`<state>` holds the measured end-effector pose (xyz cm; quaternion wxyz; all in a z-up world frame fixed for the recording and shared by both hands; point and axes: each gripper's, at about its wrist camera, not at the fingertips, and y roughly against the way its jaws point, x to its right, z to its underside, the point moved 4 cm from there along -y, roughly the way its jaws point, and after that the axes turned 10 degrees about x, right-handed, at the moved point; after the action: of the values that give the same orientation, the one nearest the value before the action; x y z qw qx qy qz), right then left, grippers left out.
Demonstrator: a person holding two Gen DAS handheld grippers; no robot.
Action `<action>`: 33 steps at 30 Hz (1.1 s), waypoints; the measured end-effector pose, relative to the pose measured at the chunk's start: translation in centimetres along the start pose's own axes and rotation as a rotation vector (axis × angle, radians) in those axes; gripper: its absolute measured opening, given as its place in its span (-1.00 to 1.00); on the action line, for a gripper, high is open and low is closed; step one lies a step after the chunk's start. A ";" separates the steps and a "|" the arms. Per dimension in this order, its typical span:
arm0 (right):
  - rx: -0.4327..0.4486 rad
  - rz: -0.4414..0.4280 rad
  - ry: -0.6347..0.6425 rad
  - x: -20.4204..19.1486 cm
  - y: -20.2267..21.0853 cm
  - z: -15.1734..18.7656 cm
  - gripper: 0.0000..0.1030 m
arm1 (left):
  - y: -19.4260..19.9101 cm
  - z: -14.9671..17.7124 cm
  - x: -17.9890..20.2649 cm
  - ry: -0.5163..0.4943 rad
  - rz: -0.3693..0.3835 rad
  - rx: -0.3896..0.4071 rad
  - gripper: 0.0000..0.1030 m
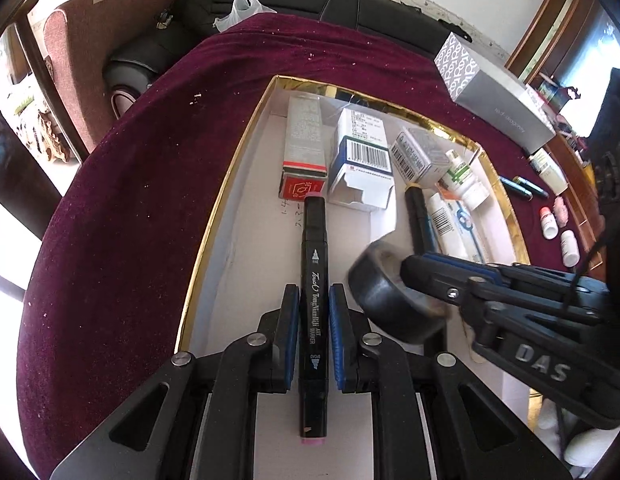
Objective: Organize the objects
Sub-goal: 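Carry the marker and tape roll into the tray and open both grippers, then grasp the orange-capped dropper bottle with the left gripper while the right gripper approaches the pill bottle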
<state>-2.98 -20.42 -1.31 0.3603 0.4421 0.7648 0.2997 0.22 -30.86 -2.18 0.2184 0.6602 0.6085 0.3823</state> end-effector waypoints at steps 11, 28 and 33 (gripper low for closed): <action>0.010 0.033 0.044 -0.5 -0.6 -0.2 -0.79 | 2.4 -0.6 -1.3 0.093 0.034 0.074 -0.12; 0.146 -0.038 -0.046 2.2 5.5 0.5 -0.11 | 7.3 0.3 -0.3 0.168 0.069 0.165 -0.03; 0.178 -0.009 -0.086 4.7 7.5 1.5 -0.10 | 8.2 0.7 2.1 0.124 0.072 0.178 -0.03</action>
<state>0.02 -12.75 2.37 0.3536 0.4814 0.7742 0.2094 5.90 -30.03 4.04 0.1070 0.6735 0.6283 0.3745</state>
